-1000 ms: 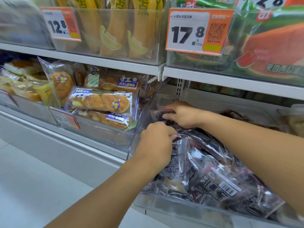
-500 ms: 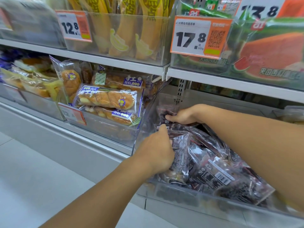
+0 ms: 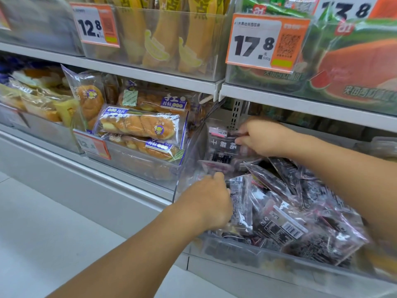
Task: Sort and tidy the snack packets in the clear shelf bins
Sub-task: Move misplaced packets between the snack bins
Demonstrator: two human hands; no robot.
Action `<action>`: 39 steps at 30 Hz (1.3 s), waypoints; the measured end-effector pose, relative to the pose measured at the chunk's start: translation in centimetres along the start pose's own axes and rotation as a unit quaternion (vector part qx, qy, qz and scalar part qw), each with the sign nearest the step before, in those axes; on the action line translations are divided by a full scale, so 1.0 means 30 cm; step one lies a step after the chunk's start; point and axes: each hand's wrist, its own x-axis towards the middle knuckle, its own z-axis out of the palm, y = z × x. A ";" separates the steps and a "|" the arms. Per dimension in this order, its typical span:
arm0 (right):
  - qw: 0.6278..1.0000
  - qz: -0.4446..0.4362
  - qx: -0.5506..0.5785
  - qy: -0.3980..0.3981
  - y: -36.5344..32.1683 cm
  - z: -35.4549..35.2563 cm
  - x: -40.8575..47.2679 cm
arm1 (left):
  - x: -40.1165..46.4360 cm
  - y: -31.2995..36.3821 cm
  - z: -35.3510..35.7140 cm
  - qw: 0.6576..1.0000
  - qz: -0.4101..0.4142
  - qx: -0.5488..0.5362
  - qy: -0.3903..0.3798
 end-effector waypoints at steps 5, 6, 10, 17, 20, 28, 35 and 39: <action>0.997 -0.063 -0.027 0.040 -0.044 0.014 -0.028 | -0.029 0.022 -0.002 1.000 0.022 -0.001 0.017; 0.997 -0.063 -0.008 0.039 -0.055 0.024 -0.018 | -0.027 0.020 -0.001 1.000 0.013 -0.002 0.019; 0.993 -0.032 0.112 0.004 -0.022 0.063 0.014 | -0.025 0.035 0.004 0.998 -0.058 -0.009 0.008; 0.985 -0.081 0.127 0.084 0.022 0.042 -0.016 | 0.022 0.032 -0.002 0.992 -0.047 -0.093 0.070; 0.987 -0.126 0.058 0.082 -0.038 0.036 -0.001 | 0.051 0.006 0.003 0.992 -0.025 -0.086 0.090; 0.991 -0.072 0.087 -0.077 -0.149 0.074 0.107 | 0.059 -0.009 0.016 0.992 -0.041 -0.085 0.081; 0.976 -0.010 0.036 -0.215 -0.175 0.016 0.128 | 0.041 -0.029 0.019 0.990 -0.021 -0.123 0.060; 0.985 -0.019 0.042 -0.168 -0.135 0.034 0.112 | 0.029 -0.037 0.024 0.988 0.036 -0.139 0.058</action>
